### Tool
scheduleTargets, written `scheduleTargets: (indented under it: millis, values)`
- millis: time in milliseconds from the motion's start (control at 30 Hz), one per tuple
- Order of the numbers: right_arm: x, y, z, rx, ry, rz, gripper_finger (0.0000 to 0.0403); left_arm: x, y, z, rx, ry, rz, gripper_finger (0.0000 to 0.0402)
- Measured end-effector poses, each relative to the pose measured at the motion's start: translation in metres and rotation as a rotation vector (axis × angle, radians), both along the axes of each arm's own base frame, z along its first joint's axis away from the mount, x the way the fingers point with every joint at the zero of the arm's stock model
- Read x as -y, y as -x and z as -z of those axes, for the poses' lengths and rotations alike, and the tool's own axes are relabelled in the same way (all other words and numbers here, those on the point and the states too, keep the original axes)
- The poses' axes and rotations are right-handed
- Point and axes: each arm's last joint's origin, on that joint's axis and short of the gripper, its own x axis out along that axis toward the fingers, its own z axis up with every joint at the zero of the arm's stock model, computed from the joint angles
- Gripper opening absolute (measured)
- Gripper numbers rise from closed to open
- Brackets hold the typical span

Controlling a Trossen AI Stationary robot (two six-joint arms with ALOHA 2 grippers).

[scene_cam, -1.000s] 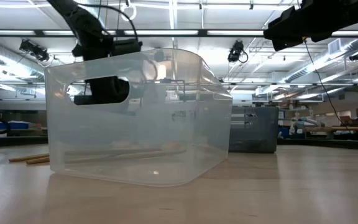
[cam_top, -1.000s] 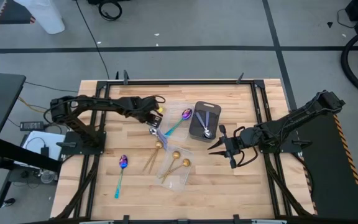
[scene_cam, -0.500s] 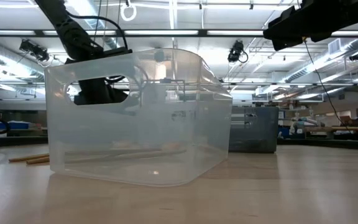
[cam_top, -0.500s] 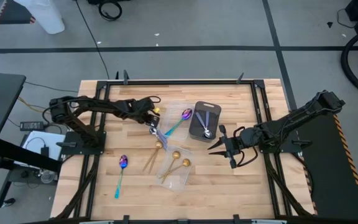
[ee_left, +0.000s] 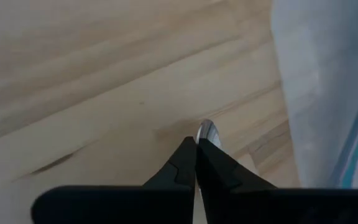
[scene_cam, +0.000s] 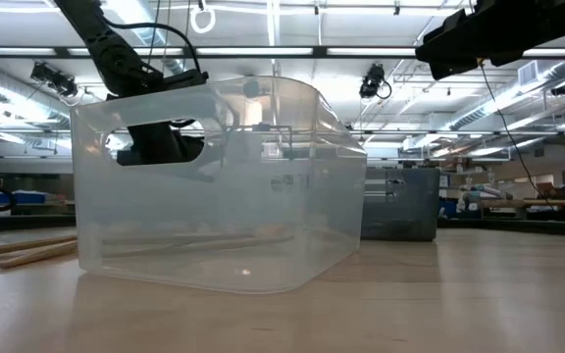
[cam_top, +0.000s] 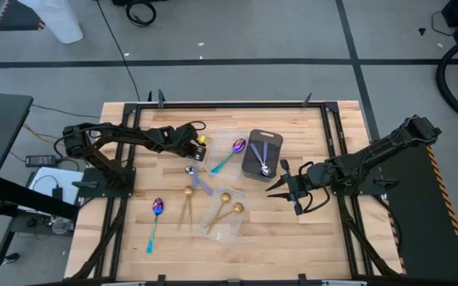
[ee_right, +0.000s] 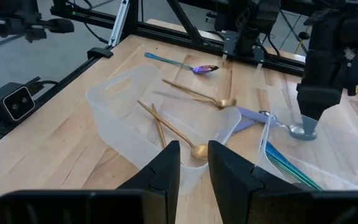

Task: Sort silverware by color (type)
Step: Put the purple spoon into the black bin

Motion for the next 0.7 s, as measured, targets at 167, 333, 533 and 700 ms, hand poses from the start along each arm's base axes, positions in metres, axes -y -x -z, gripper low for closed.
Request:
scheduleTargets:
  millis: [167, 333, 533, 700]
  values:
    - [0.000, 0.000, 0.000, 0.000, 0.000, 0.000, 0.0093, -0.001, -0.002, -0.001, 0.022, -0.014, 0.002, 0.0009]
    - [0.000, 0.000, 0.000, 0.000, 0.000, 0.000, 0.0093, 0.000, -0.001, -0.002, 0.027, -0.008, 0.013, 0.0007]
    - [0.000, 0.000, 0.000, 0.000, 0.000, 0.000, 0.0093, 0.002, 0.003, -0.023, 0.092, -0.033, 0.030, 0.0007]
    - [0.000, 0.000, 0.000, 0.000, -0.002, 0.001, 0.0093, 0.006, 0.007, -0.046, 0.179, -0.070, 0.036, 0.0009]
